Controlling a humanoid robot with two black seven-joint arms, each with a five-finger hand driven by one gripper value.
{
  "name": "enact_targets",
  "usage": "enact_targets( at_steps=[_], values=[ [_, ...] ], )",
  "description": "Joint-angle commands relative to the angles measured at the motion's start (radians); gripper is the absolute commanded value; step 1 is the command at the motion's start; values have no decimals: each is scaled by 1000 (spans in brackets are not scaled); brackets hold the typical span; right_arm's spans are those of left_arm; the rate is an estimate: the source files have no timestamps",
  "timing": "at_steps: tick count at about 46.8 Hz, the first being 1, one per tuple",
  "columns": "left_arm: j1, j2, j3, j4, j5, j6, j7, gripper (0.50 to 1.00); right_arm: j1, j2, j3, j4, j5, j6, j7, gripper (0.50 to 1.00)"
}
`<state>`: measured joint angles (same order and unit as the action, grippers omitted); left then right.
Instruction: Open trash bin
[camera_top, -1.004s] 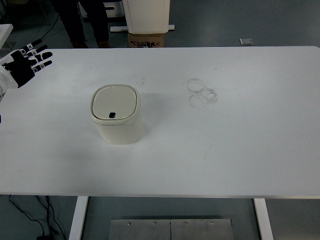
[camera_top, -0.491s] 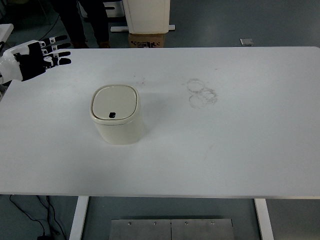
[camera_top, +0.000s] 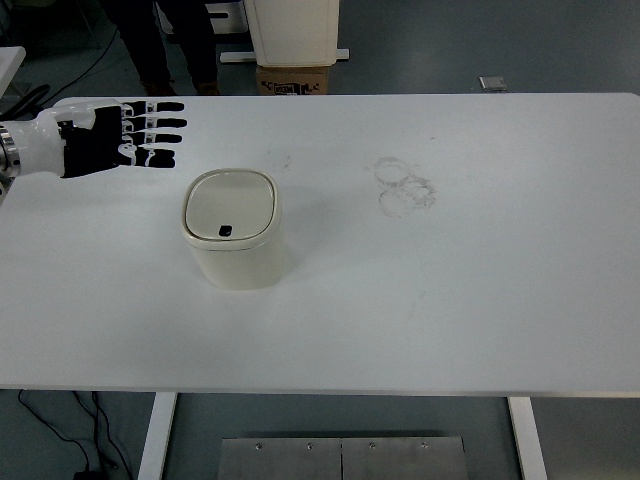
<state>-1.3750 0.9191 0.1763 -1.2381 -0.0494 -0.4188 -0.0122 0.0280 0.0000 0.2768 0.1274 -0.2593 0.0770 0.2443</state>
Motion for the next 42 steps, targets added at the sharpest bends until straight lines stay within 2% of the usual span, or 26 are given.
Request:
enact_targets(
  at_steps=[1, 22, 31, 34, 42],
  values=[
    [-25, -2, 29, -7, 22, -1, 0, 1000, -2, 0, 1, 0, 0, 0, 0, 991],
    [-119, -5, 41, -119, 167, -97, 20, 1000, -2, 0, -1, 0, 0, 0, 0, 991],
    [-177, -5, 87, -152, 174, -173, 109, 1000, 0, 0, 1, 0, 0, 0, 1, 991],
    [-191, -5, 103, -152, 189, -182, 130, 1000, -2, 0, 1, 0, 0, -2, 1, 991],
    [-226, -5, 109, -152, 243, -192, 139, 1000, -2, 0, 1, 0, 0, 0, 0, 991]
  ],
)
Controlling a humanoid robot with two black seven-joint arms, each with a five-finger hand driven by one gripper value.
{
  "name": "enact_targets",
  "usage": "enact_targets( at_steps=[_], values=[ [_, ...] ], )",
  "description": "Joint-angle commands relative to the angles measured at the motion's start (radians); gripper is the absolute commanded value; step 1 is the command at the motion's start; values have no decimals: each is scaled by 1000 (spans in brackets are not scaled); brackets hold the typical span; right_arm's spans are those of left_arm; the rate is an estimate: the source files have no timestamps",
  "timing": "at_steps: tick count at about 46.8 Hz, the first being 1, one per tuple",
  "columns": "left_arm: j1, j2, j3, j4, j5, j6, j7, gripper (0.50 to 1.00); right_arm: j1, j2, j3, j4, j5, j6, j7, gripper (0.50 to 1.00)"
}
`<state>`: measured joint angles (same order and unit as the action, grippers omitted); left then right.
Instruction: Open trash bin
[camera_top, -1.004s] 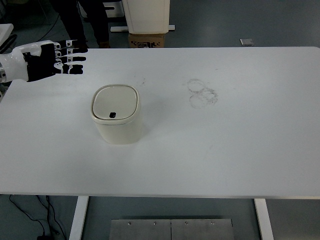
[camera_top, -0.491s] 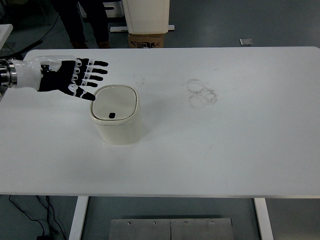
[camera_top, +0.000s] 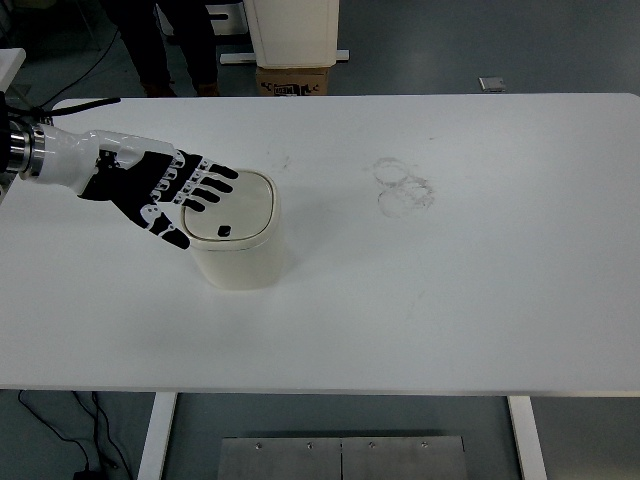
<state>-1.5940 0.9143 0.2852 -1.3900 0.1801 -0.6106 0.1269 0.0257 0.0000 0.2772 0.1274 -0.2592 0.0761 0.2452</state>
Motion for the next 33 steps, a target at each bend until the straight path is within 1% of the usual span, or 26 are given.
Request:
enact_targets(
  at_steps=[1, 8, 18, 25, 27, 33],
  values=[
    [-11, 0, 0, 0, 15, 0, 0, 1000, 0, 0, -1, 0, 0, 1, 0, 991],
    [-23, -3, 0, 0, 47, 0, 0, 1000, 0, 0, 0, 0, 0, 1, 0, 991],
    [-24, -28, 0, 2, 114, 0, 2, 1000, 0, 0, -1, 0, 0, 1, -1, 991],
    [-24, -35, 0, 2, 131, 0, 2, 1000, 0, 0, 0, 0, 0, 1, -1, 991],
    [-27, -38, 0, 2, 134, 0, 5, 1000, 0, 0, -1, 0, 0, 1, -1, 991],
    [-23, -51, 0, 3, 141, 0, 46, 1000, 0, 0, 0, 0, 0, 1, -1, 991]
  ],
)
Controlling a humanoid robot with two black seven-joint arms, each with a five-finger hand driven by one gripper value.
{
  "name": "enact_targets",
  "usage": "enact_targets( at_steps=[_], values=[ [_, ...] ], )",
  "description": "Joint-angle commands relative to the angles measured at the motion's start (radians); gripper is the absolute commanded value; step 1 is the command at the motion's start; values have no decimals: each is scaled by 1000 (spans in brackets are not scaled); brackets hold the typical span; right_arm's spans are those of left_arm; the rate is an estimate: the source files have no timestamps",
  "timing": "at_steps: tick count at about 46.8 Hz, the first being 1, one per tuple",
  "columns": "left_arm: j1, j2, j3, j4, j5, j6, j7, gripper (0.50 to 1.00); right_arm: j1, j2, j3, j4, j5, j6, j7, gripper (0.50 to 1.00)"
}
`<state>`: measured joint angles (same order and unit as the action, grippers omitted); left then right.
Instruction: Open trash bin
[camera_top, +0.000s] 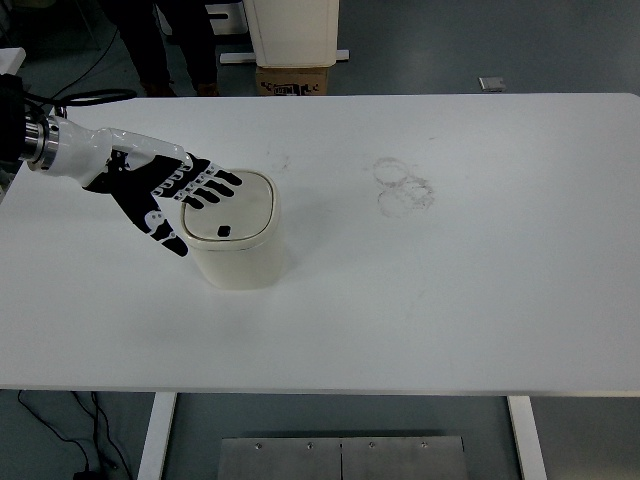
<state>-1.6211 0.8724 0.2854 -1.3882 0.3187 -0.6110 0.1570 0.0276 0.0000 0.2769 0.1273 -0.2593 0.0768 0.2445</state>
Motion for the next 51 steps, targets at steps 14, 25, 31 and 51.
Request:
enact_targets(
  at_steps=[14, 25, 31, 51],
  values=[
    [6, -36, 3, 1, 2, 0, 23, 1000, 0, 0, 1, 0, 0, 0, 1, 991],
    [9, -52, 3, 1, 2, 0, 24, 1000, -2, 0, 1, 0, 0, 0, -1, 991],
    [12, -56, 3, 1, 2, 0, 24, 1000, 0, 0, -1, 0, 0, 0, 1, 991],
    [15, -58, 4, 5, 2, 0, 46, 1000, 0, 0, 1, 0, 0, 0, 1, 991]
  ],
)
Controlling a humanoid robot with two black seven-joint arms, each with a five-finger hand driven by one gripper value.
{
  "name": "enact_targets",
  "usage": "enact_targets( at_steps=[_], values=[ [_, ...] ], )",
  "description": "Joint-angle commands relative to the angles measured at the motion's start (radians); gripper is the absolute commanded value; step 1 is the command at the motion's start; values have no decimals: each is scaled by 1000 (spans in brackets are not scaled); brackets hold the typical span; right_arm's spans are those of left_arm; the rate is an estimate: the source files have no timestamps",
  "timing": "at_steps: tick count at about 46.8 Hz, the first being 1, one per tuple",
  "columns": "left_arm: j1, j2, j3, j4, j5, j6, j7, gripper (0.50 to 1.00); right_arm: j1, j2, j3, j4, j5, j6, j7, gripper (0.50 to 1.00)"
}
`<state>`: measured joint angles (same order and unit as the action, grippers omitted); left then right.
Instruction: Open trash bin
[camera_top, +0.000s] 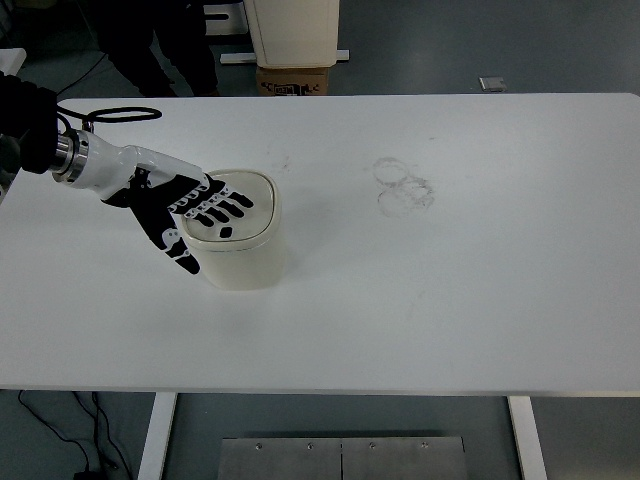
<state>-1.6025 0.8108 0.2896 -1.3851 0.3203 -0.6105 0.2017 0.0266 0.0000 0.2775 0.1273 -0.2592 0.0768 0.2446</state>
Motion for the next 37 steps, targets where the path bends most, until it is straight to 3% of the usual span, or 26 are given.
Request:
enact_targets(
  at_steps=[1, 22, 37],
  values=[
    [-5, 4, 0, 3, -1, 0, 1, 1000, -1, 0, 0, 0, 0, 0, 1, 991],
    [-68, 16, -15, 58, -136, 0, -1, 1000, -1, 0, 0, 0, 0, 0, -1, 991],
    [-28, 13, -72, 221, -300, 0, -15, 1000, -1, 0, 0, 0, 0, 0, 1, 991]
  ],
)
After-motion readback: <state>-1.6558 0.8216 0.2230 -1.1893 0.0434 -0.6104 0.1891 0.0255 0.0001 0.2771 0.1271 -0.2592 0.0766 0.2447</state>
